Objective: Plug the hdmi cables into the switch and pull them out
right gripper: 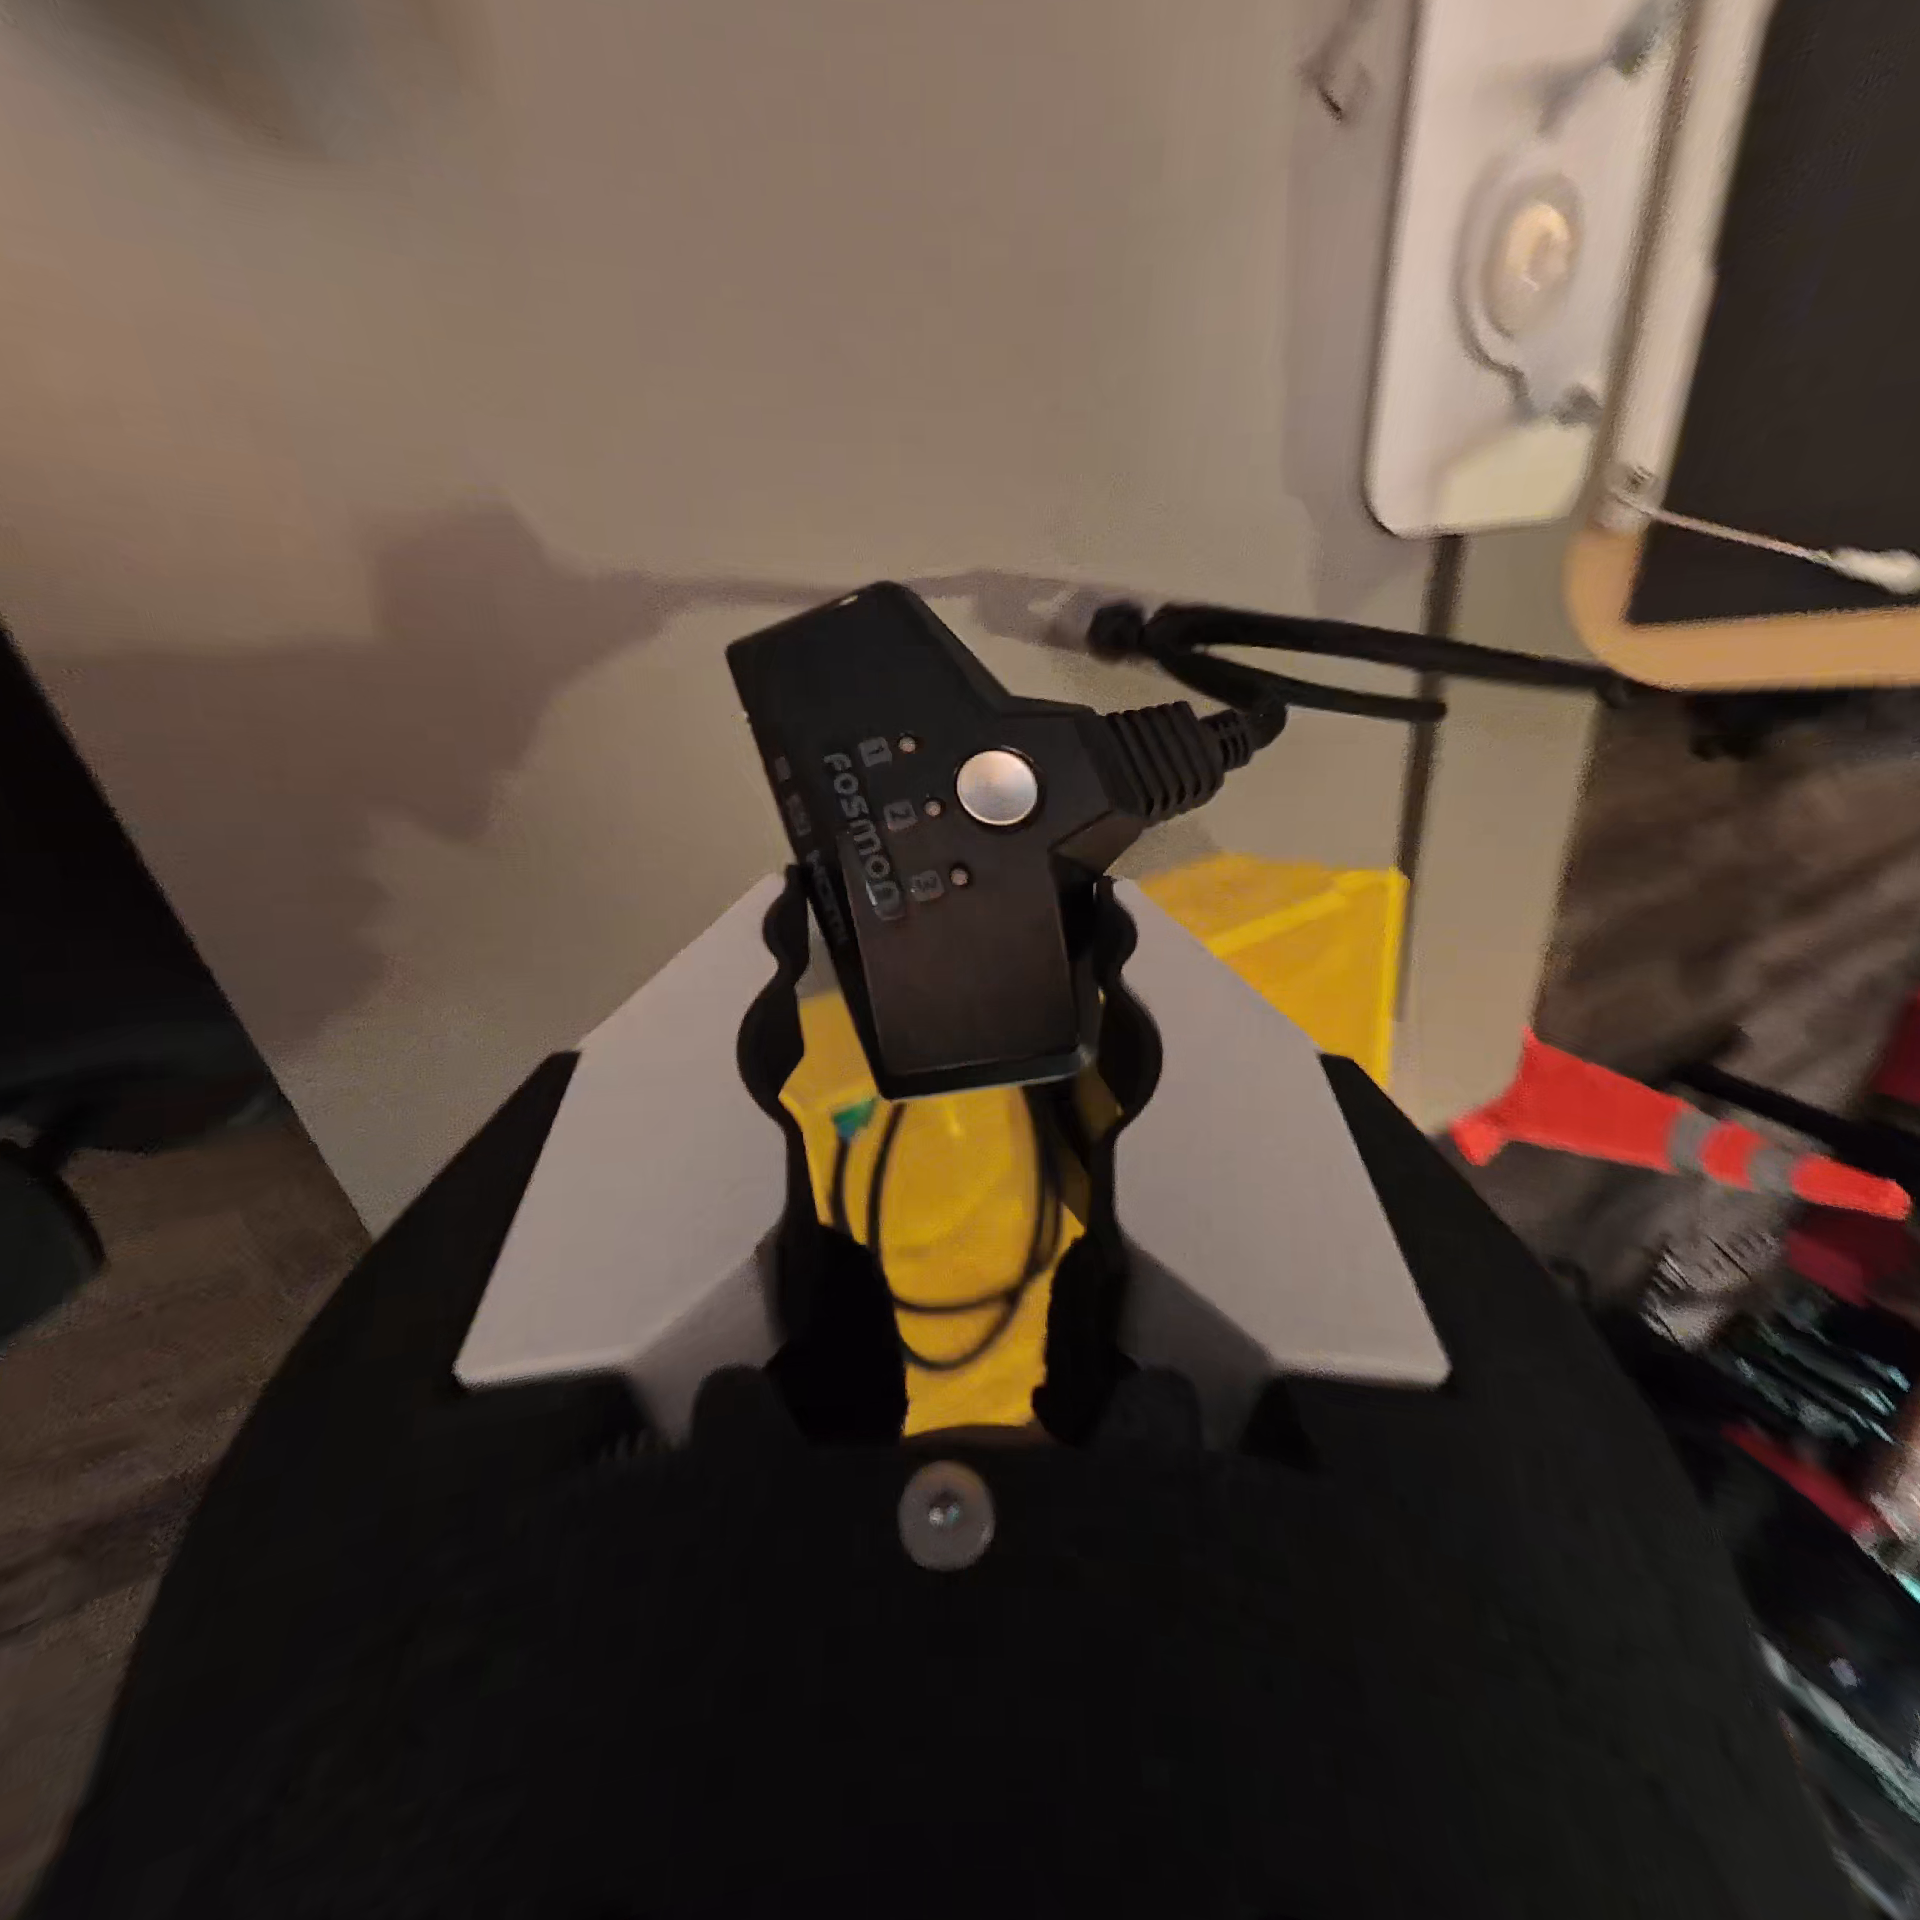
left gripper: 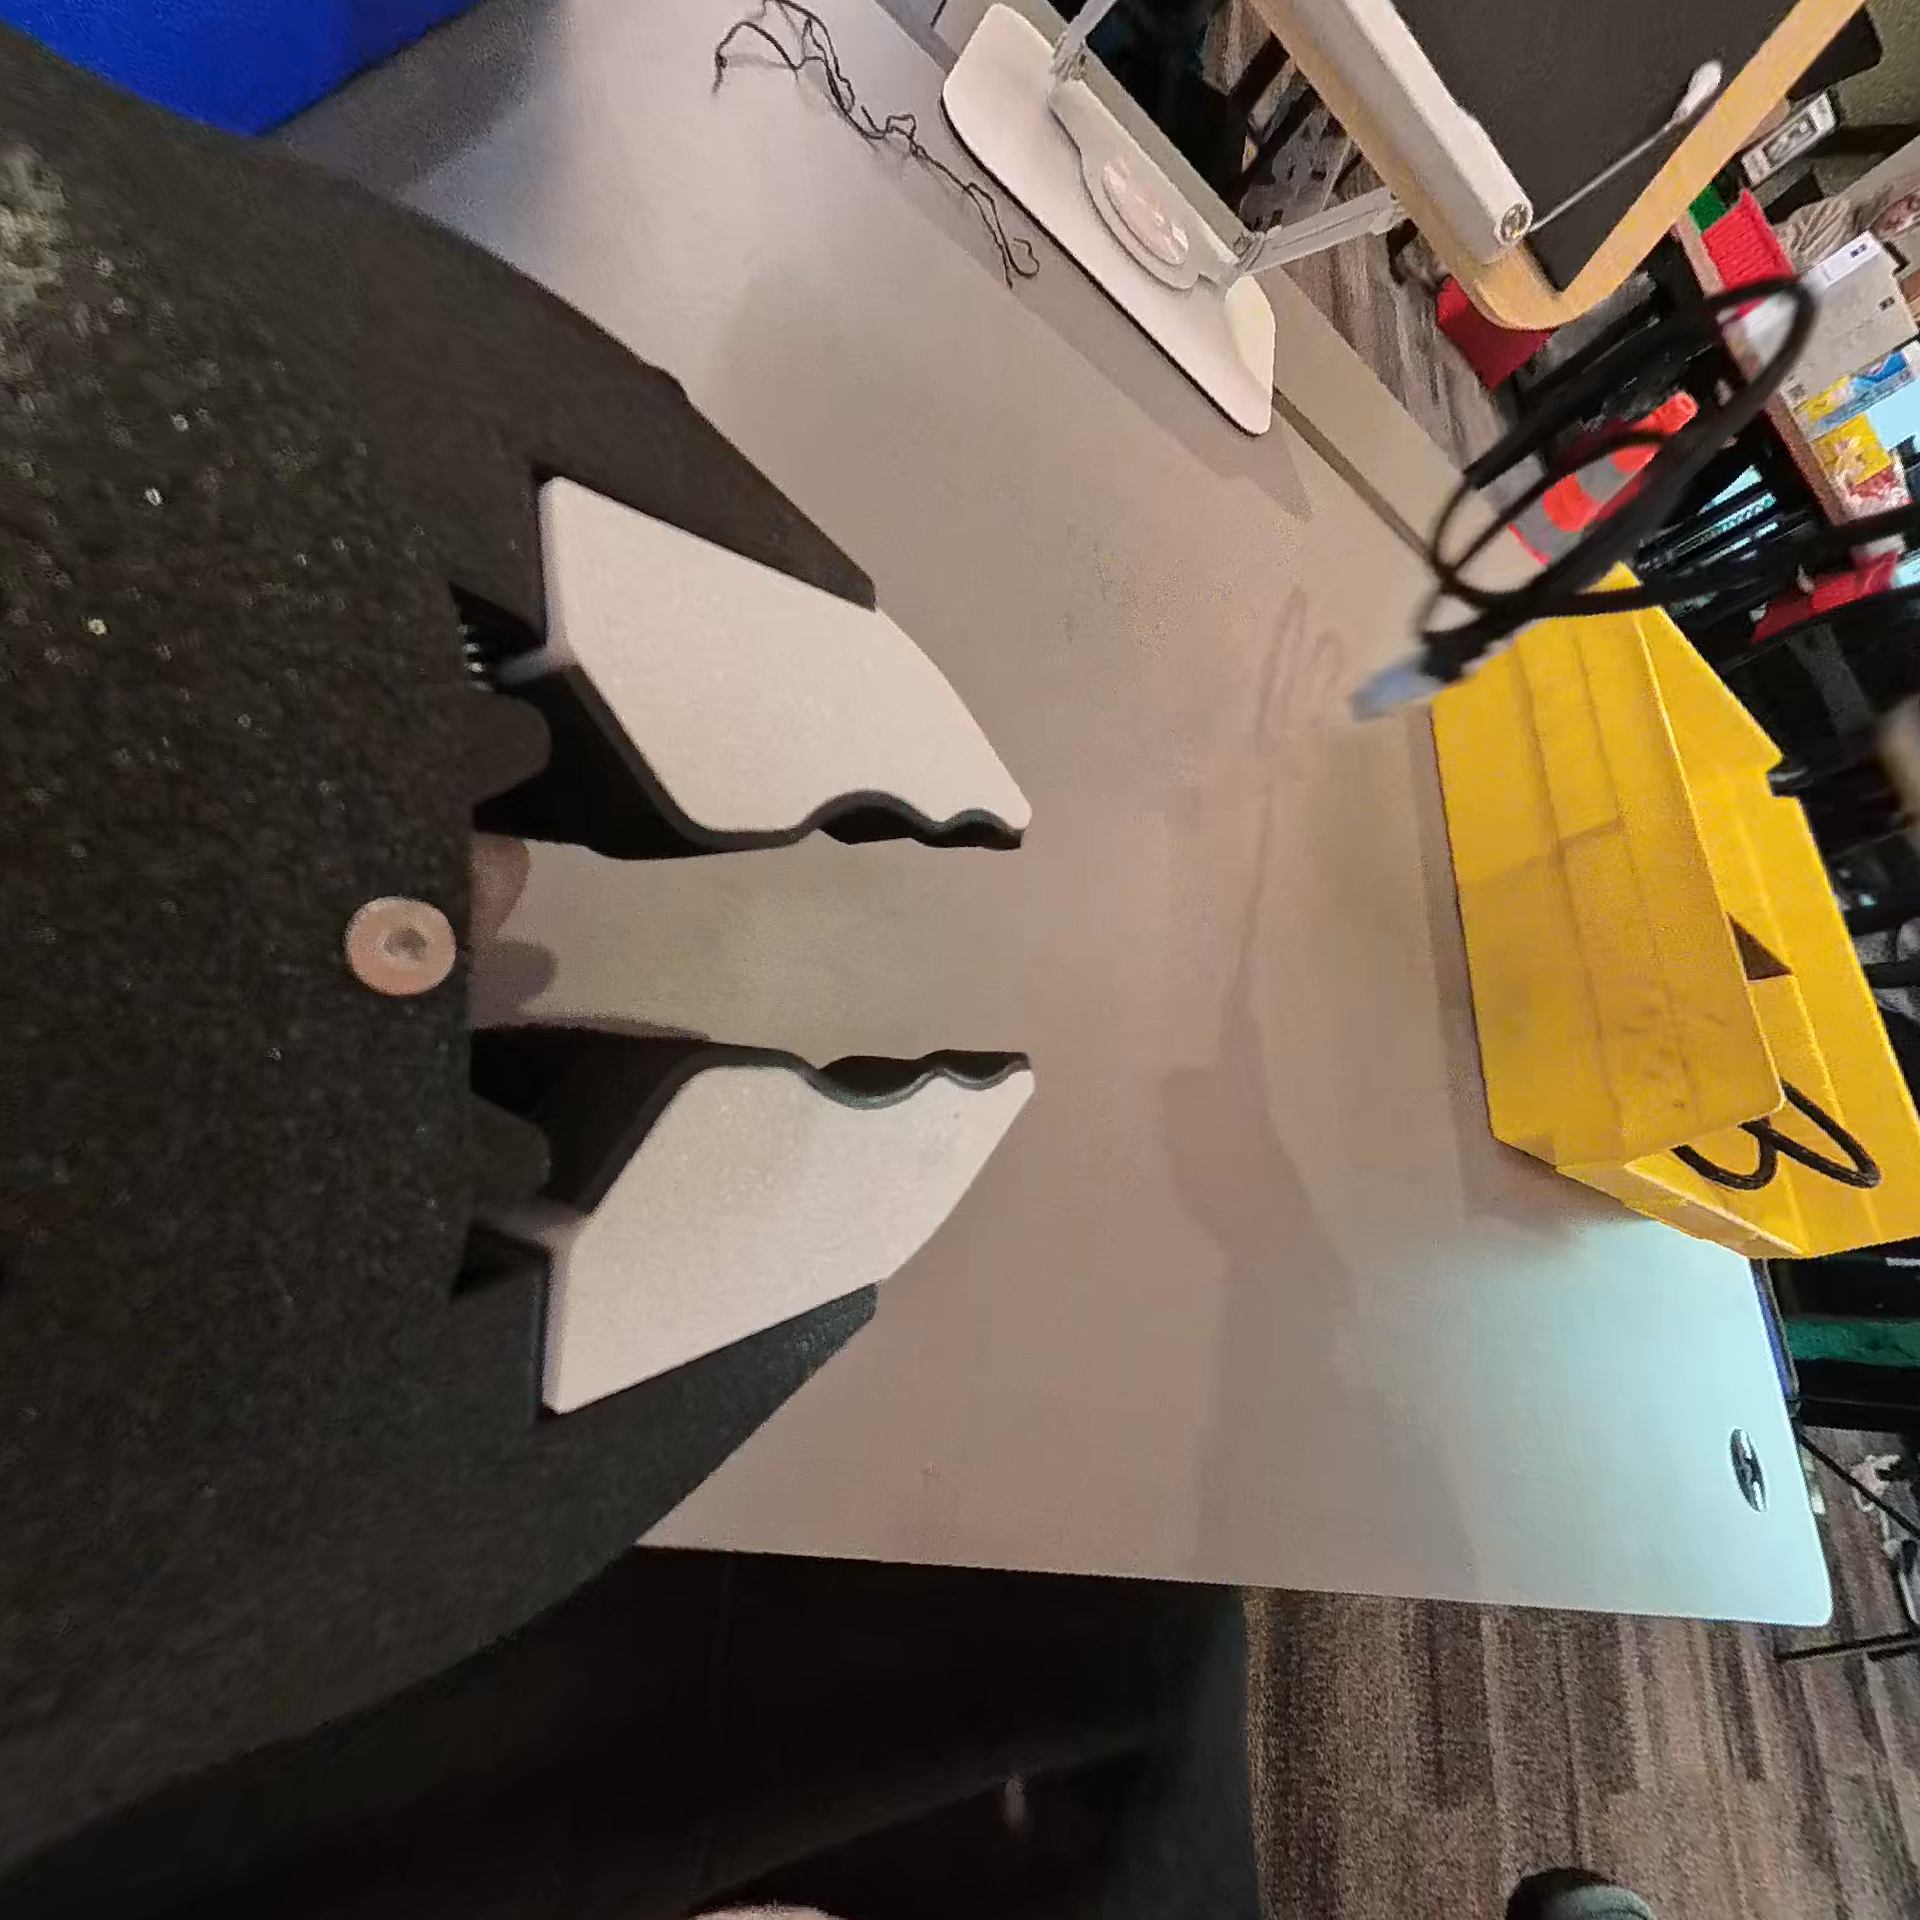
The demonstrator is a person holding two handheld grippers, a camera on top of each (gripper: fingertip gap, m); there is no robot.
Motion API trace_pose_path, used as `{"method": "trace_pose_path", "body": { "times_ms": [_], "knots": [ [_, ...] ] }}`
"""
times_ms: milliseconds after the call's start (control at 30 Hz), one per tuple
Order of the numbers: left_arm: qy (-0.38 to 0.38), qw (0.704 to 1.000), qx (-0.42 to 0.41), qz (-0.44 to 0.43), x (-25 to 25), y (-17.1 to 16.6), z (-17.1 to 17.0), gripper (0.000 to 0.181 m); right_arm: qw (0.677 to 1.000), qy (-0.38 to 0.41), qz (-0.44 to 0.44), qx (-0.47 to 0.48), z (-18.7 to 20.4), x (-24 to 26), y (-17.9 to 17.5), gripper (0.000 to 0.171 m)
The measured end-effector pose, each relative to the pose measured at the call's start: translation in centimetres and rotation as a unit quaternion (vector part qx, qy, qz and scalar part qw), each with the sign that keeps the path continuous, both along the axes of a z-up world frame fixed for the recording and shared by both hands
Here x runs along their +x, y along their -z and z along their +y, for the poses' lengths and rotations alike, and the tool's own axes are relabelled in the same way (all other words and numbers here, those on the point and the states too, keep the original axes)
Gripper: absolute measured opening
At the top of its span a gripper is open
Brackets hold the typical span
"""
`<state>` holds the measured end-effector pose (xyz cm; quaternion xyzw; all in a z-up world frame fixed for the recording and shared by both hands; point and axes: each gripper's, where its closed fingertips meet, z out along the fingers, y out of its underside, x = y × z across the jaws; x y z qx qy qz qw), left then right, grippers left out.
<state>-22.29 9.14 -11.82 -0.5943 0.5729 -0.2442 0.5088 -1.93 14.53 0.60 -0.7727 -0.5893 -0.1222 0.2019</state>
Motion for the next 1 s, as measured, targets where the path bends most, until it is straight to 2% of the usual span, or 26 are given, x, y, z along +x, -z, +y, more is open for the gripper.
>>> {"method": "trace_pose_path", "body": {
  "times_ms": [167,333,467,567,600,633,667,700,767,800,900,1000],
  "knots": [
    [0.004,1.000,0.015,0.021,0.1,0.7,-0.2,0.036,0.998,0.059,-0.020,0.016,1.9,6.5,-4.8,0.055],
    [0.004,1.000,0.015,0.024,0.2,0.8,-0.4,0.036,0.987,0.122,0.089,-0.061,3.0,11.8,-4.6,0.054],
    [0.003,1.000,0.017,0.022,0.2,0.6,-0.3,0.035,0.960,0.177,0.172,-0.136,4.5,15.8,-2.0,0.054],
    [0.003,1.000,0.016,0.027,0.4,0.8,-0.3,0.035,0.949,0.196,0.187,-0.159,7.0,18.3,1.5,0.054],
    [0.002,0.999,0.019,0.029,0.4,0.9,-0.3,0.035,0.948,0.206,0.173,-0.171,7.6,19.3,3.0,0.054],
    [0.002,0.999,0.022,0.032,0.5,0.9,-0.3,0.035,0.950,0.212,0.147,-0.176,8.2,20.5,4.6,0.047],
    [0.002,0.999,0.025,0.034,0.6,0.9,-0.4,0.035,0.952,0.214,0.113,-0.189,8.3,21.7,6.3,0.028],
    [0.003,0.999,0.027,0.036,0.6,0.9,-0.5,0.034,0.955,0.217,0.063,-0.193,8.5,23.4,7.9,0.022],
    [0.003,0.999,0.031,0.038,0.7,1.0,-0.5,0.034,0.960,0.225,-0.028,-0.167,9.7,26.6,10.4,0.025],
    [0.004,0.999,0.028,0.040,0.8,1.1,-0.6,0.034,0.959,0.229,-0.043,-0.161,10.2,27.1,11.4,0.025],
    [0.003,0.999,0.021,0.050,0.6,1.9,-0.5,0.033,0.968,0.221,-0.048,-0.111,12.4,26.8,13.1,0.024],
    [-0.003,0.998,0.019,0.056,0.3,2.3,-0.4,0.033,0.972,0.223,-0.040,-0.066,13.7,26.7,12.7,0.024]
  ]
}}
